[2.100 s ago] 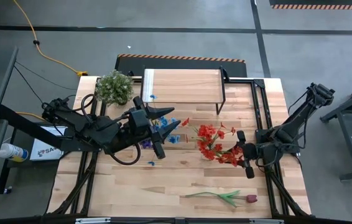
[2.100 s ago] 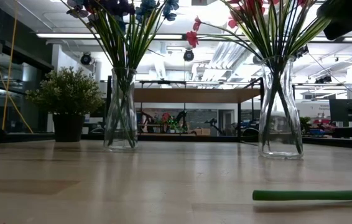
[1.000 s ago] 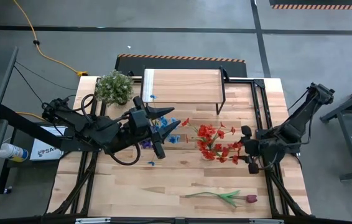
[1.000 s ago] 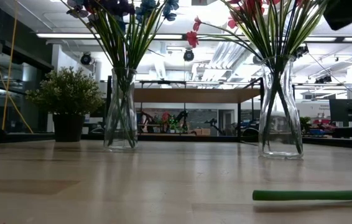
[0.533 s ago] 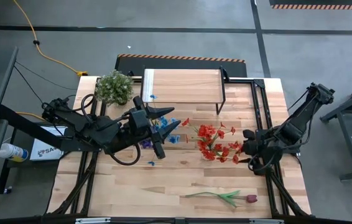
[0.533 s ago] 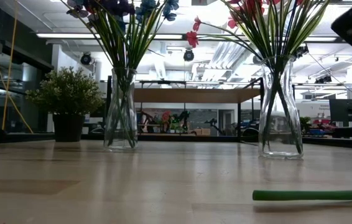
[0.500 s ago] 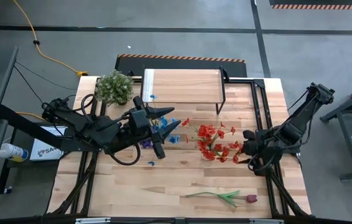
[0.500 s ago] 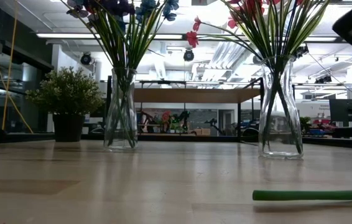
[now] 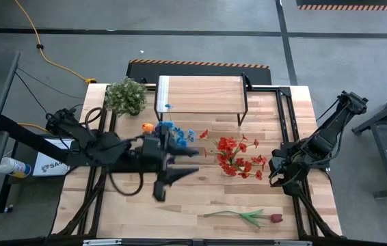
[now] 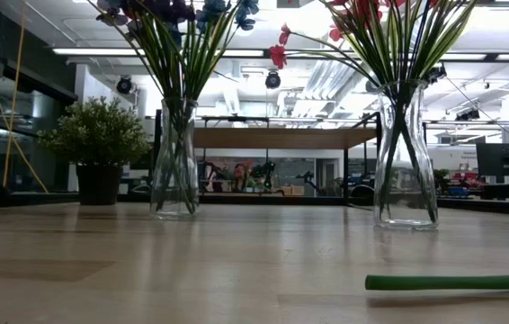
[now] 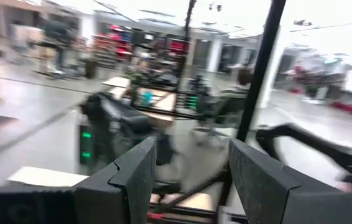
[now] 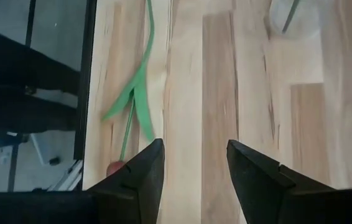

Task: Pick and place flowers into a vace then onto a shelf
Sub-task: Put the dark red flower into the right transparent vase

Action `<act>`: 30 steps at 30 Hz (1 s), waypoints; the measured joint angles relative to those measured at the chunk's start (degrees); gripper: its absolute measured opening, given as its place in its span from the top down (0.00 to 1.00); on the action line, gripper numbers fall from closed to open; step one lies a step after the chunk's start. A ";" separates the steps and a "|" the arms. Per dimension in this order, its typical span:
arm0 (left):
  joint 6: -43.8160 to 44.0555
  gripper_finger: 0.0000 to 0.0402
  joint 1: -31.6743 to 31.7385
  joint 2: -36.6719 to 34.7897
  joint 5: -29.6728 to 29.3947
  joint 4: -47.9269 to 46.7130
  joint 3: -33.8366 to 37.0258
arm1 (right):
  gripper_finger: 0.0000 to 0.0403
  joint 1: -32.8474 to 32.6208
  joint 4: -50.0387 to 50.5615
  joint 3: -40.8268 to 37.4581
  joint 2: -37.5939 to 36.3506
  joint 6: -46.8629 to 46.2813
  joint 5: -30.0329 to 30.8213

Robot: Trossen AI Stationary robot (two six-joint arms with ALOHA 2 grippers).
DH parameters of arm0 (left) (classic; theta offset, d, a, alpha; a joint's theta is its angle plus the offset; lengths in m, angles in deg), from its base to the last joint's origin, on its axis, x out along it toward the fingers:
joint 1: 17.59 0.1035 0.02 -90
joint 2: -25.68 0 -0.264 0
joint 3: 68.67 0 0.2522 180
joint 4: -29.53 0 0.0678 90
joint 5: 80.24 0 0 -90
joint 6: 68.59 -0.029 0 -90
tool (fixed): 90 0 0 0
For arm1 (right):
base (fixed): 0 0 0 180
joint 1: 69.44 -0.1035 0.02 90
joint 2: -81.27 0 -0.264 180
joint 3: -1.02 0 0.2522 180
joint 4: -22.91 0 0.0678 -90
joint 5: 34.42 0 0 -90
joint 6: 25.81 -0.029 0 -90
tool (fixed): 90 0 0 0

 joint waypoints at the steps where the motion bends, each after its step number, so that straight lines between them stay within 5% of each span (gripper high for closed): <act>1: 1.00 0.42 -0.89 0.10 0.29 0.04 0.00 | 0.59 0.00 0.04 0.00 0.00 -0.03 -0.54; 14: 14.54 0.42 -10.55 4.93 -1.47 -0.50 0.00 | 0.59 0.00 -0.03 0.00 -0.27 -2.86 -1.66; 23: 24.68 0.42 -11.05 9.62 -0.57 -0.74 0.02 | 0.59 0.00 -3.62 0.00 -2.69 -3.51 -1.30; 30: 29.17 0.42 -11.53 11.55 -0.01 -1.52 0.02 | 0.59 -0.29 -11.97 0.00 -3.05 -7.48 -7.10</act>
